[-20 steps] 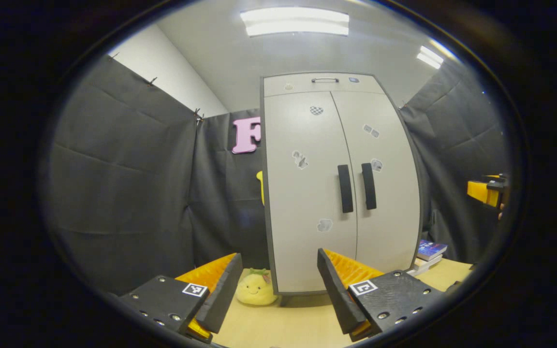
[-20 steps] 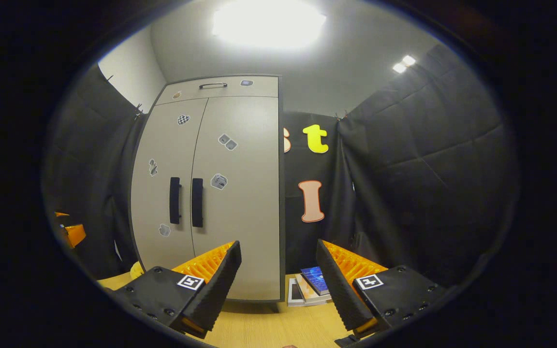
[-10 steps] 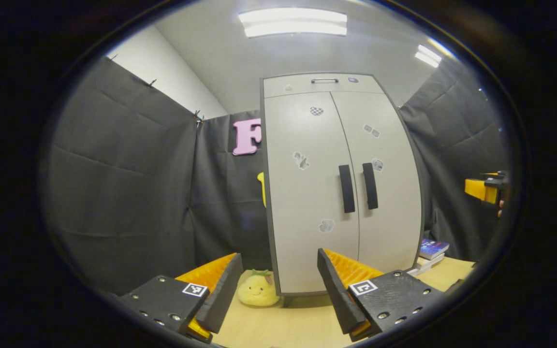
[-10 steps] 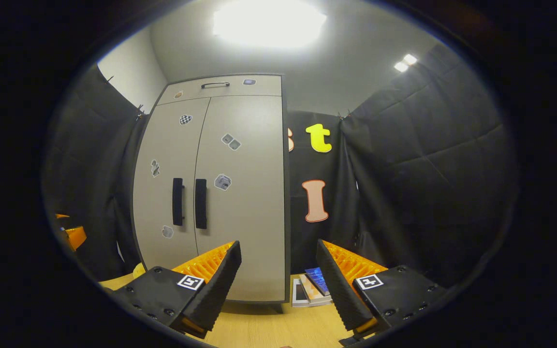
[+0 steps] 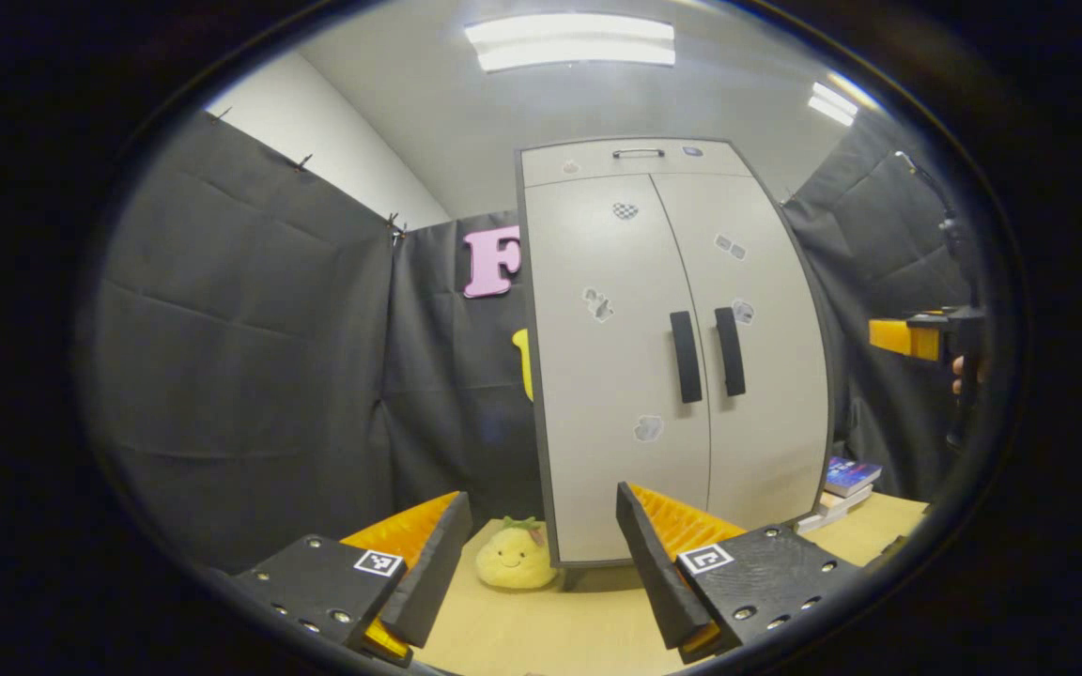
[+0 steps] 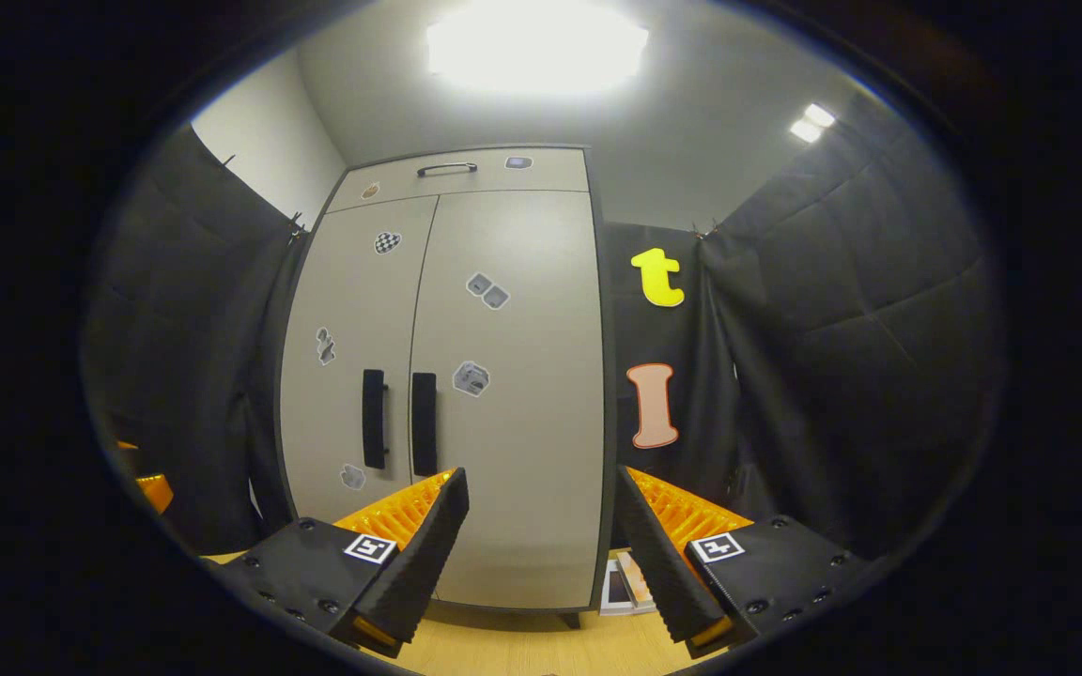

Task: Open the right door of the double-door shoe cabinet with the right hand, and open the left door with the left hand.

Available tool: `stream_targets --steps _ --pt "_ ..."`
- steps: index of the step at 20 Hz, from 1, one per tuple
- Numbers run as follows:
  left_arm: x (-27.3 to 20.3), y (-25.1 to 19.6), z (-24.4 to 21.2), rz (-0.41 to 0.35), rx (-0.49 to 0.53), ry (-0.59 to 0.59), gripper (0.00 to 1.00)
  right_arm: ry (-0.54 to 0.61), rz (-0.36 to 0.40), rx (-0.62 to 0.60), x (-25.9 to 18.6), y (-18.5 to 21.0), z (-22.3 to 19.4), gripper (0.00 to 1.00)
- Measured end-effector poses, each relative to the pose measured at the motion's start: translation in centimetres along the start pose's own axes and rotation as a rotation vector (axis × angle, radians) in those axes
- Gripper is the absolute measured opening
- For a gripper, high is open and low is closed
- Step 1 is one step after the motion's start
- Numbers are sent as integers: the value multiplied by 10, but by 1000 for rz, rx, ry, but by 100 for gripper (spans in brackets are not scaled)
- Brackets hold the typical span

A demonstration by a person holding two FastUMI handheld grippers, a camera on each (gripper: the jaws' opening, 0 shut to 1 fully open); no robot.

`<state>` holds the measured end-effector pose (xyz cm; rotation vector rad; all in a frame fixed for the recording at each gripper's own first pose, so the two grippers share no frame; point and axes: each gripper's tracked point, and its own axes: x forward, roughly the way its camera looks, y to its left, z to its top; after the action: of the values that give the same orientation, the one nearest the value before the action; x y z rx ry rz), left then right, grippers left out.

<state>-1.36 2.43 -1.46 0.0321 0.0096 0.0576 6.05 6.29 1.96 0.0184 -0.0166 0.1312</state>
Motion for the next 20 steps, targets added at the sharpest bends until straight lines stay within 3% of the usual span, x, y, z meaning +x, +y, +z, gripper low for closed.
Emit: stream_targets --steps 20 --pt "-44 83 -21 209 40 65 90 89 142 24 127 101 -12 98"
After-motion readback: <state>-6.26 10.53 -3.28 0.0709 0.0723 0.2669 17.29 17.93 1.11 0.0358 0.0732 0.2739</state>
